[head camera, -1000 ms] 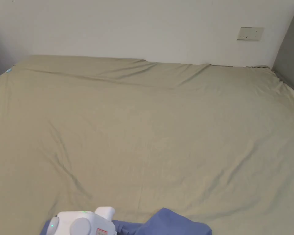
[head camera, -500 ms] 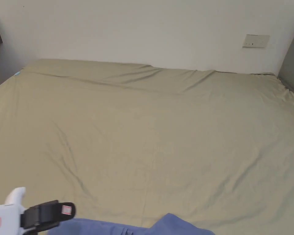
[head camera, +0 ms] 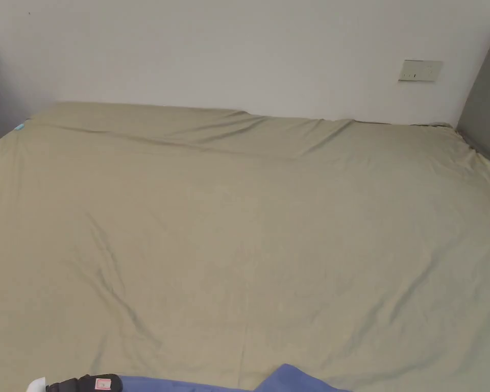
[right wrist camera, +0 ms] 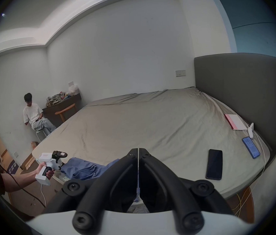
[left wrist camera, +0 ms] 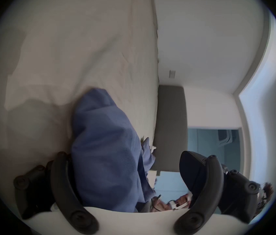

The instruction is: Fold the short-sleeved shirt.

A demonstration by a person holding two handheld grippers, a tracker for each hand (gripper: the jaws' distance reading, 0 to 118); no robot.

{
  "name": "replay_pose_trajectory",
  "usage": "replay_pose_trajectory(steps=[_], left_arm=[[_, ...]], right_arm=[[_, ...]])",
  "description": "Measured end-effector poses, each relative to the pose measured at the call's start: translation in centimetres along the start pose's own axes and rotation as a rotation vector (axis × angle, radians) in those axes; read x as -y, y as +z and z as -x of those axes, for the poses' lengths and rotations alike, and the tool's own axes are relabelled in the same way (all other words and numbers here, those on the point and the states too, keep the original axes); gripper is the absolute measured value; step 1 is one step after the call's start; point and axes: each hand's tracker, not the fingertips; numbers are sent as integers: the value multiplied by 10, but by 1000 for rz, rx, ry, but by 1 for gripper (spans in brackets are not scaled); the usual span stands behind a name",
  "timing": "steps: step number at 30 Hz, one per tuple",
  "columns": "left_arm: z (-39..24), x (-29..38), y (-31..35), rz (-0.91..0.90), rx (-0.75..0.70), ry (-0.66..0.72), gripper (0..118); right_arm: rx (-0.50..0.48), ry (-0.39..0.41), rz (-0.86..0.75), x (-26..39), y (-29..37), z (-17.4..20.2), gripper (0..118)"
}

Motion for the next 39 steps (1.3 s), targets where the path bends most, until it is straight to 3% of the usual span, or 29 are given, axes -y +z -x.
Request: replay_pose_trajectory(steps=[2, 3, 4, 5, 11, 15, 26, 32, 39], left_arm=[[-10, 1, -9, 16, -4, 21, 105], [-14, 3, -12, 37, -25, 37, 88], [-10, -1, -6, 54, -69, 46, 45], [-14, 2, -8, 56, -134, 16, 19], [-18, -15, 26, -48, -242, -105, 19], [-33, -21, 53, -101, -273, -113, 19], [-147, -15, 121, -330, -695, -459, 19], [-185, 10, 52, -228, -748, -597, 19], [-145, 53, -98, 103, -674, -663, 19]], right_arm=[[-6, 43, -2, -2, 0, 6, 10], [-4, 64, -1, -3, 1, 9, 10], [-1, 77, 2, -3, 0, 11, 10], [-2, 83, 3, -4, 0, 12, 10], [-13, 74, 0, -5, 2, 11, 10], [-16, 77, -5, -7, 5, 9, 10], [-7, 33, -20, -4, 8, -5, 10], [-8, 18, 4, -2, 6, -8, 10], [18, 24, 22, 3, 12, -11, 10]])
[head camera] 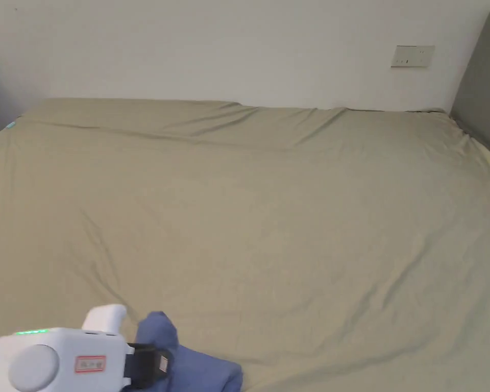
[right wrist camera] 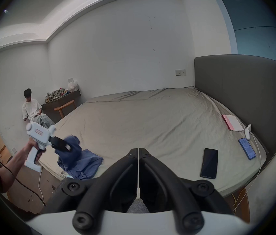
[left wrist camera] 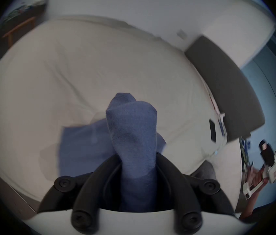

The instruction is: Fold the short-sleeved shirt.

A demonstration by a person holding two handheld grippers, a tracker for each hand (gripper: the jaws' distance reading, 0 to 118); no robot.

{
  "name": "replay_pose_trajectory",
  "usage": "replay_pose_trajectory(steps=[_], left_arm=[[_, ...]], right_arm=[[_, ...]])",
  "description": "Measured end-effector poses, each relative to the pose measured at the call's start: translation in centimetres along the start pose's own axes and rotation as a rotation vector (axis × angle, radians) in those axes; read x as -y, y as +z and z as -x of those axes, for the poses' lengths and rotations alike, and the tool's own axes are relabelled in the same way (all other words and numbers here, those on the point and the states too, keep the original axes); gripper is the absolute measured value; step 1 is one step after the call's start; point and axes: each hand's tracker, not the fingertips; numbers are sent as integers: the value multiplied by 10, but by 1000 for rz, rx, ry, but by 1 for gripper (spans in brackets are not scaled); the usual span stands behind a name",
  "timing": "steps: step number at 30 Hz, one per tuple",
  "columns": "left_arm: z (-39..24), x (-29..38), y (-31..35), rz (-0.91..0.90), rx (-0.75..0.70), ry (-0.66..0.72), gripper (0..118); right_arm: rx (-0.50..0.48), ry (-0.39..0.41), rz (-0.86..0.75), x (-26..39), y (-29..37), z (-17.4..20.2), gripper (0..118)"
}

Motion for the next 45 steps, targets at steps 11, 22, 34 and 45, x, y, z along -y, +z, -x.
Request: replay_pose_trajectory(steps=[11, 22, 34, 45], left_arm=[[12, 18, -39, 1, 134, 200, 87], [-28, 8, -24, -26, -121, -29, 4], [-31, 35, -154, 341, 192, 197, 3], [-9, 1, 62, -240, 157, 179, 116]], right_arm=[[64, -33, 7, 4, 14, -20, 10], [-2, -99, 8, 6, -3, -16, 10], [6, -94, 4, 3, 7, -16, 10], [-54, 18, 14, -18, -59, 34, 10]])
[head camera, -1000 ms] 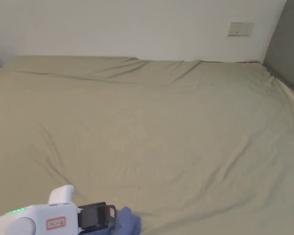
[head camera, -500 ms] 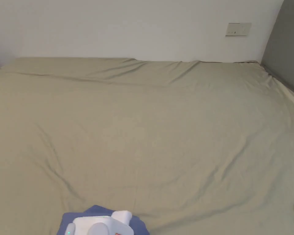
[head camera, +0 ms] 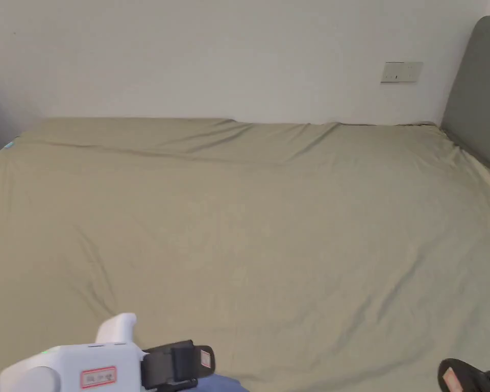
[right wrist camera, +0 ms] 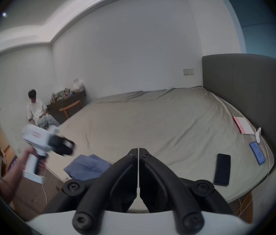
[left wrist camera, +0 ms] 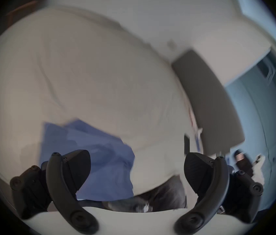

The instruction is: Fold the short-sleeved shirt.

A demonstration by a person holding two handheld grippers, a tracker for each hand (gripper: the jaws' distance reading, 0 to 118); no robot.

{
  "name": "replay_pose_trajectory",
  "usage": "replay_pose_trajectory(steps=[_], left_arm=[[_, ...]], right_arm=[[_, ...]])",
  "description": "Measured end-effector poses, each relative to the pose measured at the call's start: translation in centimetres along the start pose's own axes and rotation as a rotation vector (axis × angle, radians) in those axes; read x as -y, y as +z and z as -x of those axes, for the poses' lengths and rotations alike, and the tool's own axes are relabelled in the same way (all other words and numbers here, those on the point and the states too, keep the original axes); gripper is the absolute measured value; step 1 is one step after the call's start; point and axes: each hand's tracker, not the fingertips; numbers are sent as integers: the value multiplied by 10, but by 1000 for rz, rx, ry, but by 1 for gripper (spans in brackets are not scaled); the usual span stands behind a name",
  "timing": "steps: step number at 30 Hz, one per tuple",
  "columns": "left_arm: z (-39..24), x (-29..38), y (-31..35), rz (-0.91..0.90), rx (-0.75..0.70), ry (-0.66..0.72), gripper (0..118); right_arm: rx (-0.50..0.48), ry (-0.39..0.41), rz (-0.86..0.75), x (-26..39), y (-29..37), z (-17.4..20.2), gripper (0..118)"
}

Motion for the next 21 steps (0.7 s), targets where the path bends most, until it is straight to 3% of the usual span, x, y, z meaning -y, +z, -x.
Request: replay_pose_trajectory(steps=[3, 7, 9, 11, 13, 15, 18, 21], left_arm=[[30, -10, 49, -100, -68, 42, 116], [79, -10, 63, -80, -159, 121, 116], [110, -8, 50, -39, -149, 168, 116], [141, 1, 40, -88, -45, 226, 116], [162, 7, 23, -58, 69, 346, 116], [176, 12, 3, 10, 129, 409, 116], [182, 12, -34, 158, 52, 349, 116], [176, 19, -69, 295, 44, 302, 116]], right_arm=[[-97, 99, 127, 14, -68, 45, 10], [-307, 87, 335, 62, -174, 110, 10], [-382, 128, 484, 97, -224, 138, 10], [-319, 194, 585, 133, -255, 155, 10], [-298, 181, 660, 160, -269, 156, 10], [-314, 117, 491, 157, -251, 147, 10], [-327, 142, 554, 154, -255, 145, 10], [-342, 98, 561, 152, -255, 138, 10]])
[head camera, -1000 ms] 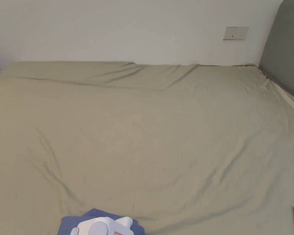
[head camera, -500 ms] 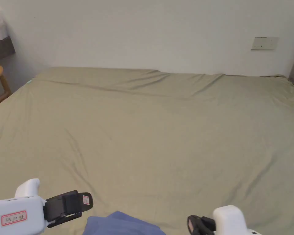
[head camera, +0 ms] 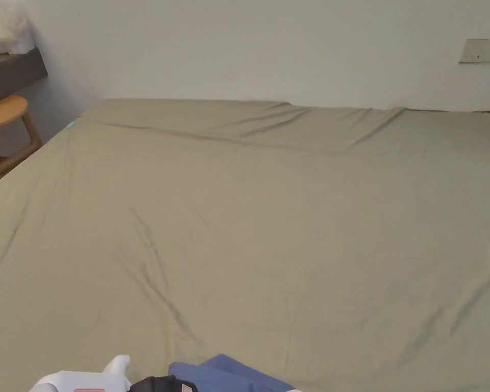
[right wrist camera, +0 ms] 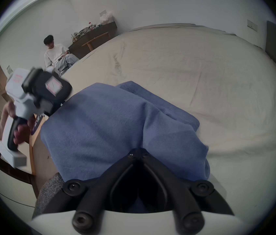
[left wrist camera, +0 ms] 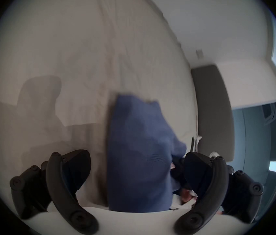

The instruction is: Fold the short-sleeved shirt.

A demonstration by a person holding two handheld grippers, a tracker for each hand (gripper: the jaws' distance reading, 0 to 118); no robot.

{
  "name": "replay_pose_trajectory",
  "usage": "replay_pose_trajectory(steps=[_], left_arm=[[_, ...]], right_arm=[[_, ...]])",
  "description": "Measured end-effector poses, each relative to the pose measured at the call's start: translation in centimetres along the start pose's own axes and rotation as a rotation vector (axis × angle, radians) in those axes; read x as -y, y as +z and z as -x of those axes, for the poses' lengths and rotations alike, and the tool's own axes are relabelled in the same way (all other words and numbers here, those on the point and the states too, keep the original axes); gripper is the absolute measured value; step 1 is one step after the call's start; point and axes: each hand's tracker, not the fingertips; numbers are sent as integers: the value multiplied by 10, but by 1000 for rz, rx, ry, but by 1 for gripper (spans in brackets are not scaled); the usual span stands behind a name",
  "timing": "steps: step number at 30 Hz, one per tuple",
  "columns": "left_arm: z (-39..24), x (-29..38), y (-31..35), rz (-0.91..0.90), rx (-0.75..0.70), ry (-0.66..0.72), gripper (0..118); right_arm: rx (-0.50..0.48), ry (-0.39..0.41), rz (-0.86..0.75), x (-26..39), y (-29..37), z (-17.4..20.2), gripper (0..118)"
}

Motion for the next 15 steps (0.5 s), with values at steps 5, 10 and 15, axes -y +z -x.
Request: replay_pose_trajectory(steps=[5, 10, 15], left_arm=[[-18, 7, -15, -5, -84, 61, 75], [-14, 12, -1, -61, -13, 22, 33], [-2, -2, 52, -116, -64, -76, 31]], right_arm=[[-16, -70, -4, -1, 3, -3, 10], [-124, -217, -13, -5, 20, -6, 10], [-151, -261, -97, -15, 58, -15, 10]])
